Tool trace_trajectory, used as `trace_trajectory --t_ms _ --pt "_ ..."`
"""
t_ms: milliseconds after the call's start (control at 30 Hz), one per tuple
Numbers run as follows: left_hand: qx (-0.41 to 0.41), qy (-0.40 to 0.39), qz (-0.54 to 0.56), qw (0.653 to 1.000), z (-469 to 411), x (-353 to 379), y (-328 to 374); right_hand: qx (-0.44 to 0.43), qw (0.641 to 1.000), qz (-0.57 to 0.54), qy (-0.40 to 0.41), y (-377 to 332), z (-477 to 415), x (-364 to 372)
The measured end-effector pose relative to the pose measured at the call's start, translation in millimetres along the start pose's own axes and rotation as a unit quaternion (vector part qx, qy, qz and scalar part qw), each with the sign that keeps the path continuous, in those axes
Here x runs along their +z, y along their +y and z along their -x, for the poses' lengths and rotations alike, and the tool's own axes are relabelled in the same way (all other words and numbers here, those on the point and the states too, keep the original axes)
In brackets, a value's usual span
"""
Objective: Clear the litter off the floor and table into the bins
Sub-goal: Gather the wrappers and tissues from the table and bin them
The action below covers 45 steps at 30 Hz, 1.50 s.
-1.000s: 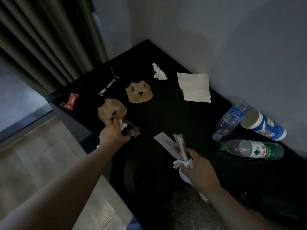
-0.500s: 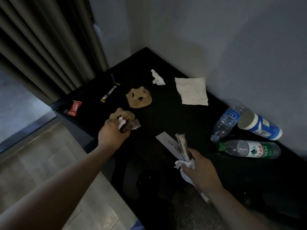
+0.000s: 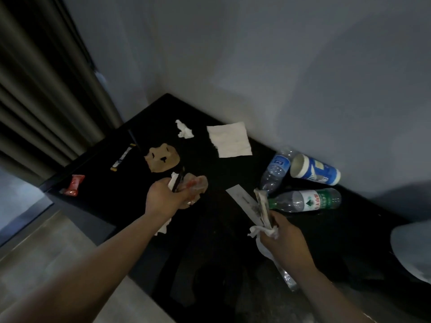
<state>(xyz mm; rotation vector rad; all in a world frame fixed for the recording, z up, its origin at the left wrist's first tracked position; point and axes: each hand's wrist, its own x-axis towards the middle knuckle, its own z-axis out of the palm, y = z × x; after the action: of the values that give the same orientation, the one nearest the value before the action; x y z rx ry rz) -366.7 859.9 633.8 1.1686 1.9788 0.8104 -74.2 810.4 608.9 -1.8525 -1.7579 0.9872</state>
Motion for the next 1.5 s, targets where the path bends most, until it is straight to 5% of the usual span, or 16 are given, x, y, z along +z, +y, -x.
trace_trajectory --t_ms 500,833,1200,1500 --pt "0.014 -0.107 0.113 0.988 81 108 96 0.054 0.983 -0.058 0.163 64 45 -113" --pt "0.070 -0.240 0.157 0.955 123 147 173 0.108 0.940 -0.102 0.307 61 121 -168" --pt "0.167 -0.429 0.171 0.871 196 142 213 0.202 0.820 -0.110 0.524 7 255 -153" --pt "0.254 -0.632 0.154 0.716 379 191 252 0.273 0.676 -0.058 0.682 -6 441 -179"
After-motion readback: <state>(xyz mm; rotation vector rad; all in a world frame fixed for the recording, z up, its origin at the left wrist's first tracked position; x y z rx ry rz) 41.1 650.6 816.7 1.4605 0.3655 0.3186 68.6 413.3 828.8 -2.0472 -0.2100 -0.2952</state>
